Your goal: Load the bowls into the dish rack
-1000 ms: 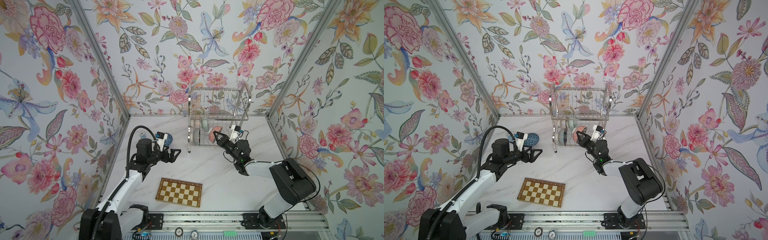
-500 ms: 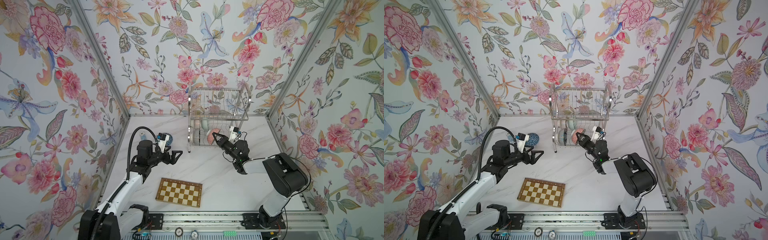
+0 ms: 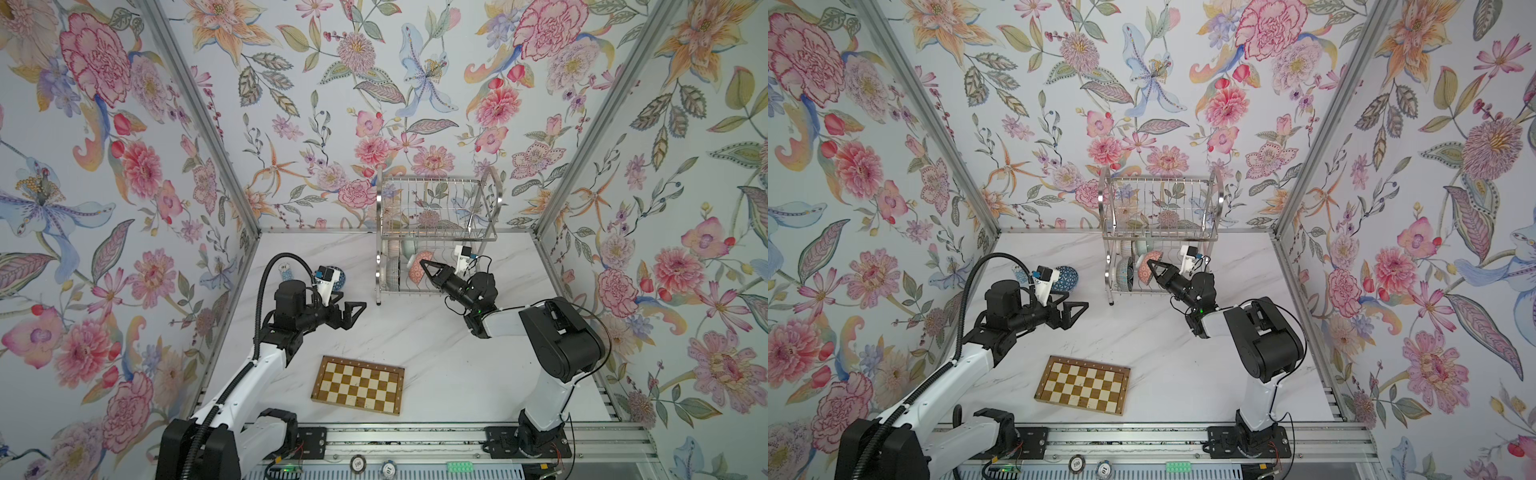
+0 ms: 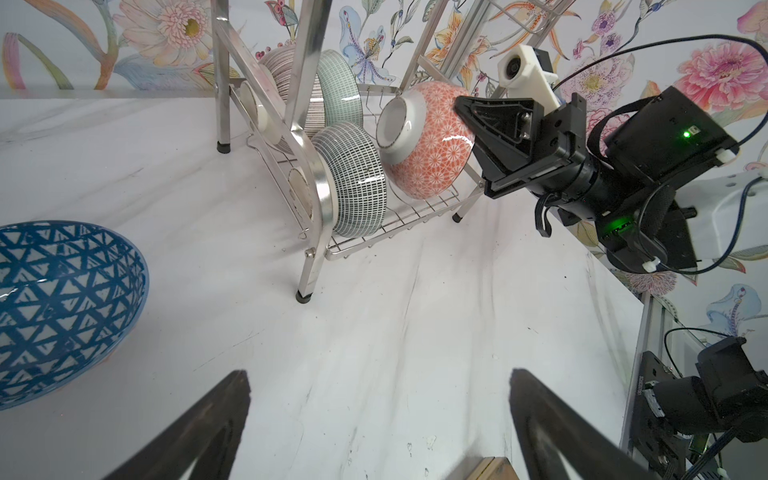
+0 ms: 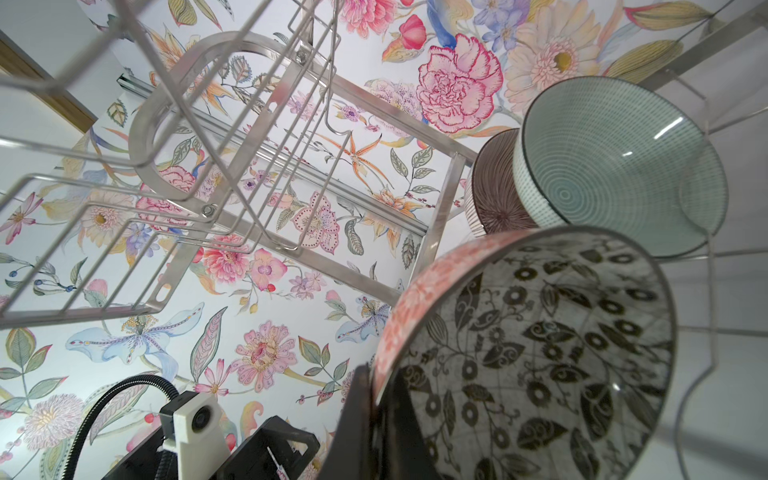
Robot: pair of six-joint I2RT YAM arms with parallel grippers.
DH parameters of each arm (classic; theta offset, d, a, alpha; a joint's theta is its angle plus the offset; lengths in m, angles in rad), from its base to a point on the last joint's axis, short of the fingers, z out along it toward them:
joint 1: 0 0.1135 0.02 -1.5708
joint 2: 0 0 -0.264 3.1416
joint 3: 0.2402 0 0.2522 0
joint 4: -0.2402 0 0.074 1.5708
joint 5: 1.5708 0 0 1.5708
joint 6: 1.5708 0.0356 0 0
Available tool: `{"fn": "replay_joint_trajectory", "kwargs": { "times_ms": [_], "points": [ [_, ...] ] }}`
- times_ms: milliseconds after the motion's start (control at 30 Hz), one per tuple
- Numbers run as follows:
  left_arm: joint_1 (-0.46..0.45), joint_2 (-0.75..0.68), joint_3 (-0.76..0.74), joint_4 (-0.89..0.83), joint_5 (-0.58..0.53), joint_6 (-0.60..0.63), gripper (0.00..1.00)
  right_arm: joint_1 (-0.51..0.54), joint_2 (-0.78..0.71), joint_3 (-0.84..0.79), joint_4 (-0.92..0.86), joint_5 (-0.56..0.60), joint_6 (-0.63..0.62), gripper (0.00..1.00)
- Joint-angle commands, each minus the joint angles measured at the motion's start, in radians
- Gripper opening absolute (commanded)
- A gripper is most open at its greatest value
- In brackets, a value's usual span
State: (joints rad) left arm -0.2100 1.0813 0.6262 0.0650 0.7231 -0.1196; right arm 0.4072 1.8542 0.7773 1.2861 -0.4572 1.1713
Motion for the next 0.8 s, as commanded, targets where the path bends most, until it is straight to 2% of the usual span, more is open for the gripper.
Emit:
{"fn": "replay_joint_trajectory", "kwargs": {
  "times_ms": [0, 467, 767],
  "points": [
    [-0.014, 0.011, 0.0, 0.0, 0.01, 0.024, 0.99, -0.016, 0.022, 0.049, 0.097, -0.089, 0.027, 0.0],
    [-0.022, 0.03, 0.009, -0.015, 0.002, 0.037, 0.99, -0.062, 0.079, 0.107, 0.081, -0.258, 0.047, 0.0],
    [-0.029, 0.034, 0.012, -0.024, -0.001, 0.041, 0.99, -0.083, 0.094, 0.129, 0.051, -0.311, 0.03, 0.0]
  ]
}}
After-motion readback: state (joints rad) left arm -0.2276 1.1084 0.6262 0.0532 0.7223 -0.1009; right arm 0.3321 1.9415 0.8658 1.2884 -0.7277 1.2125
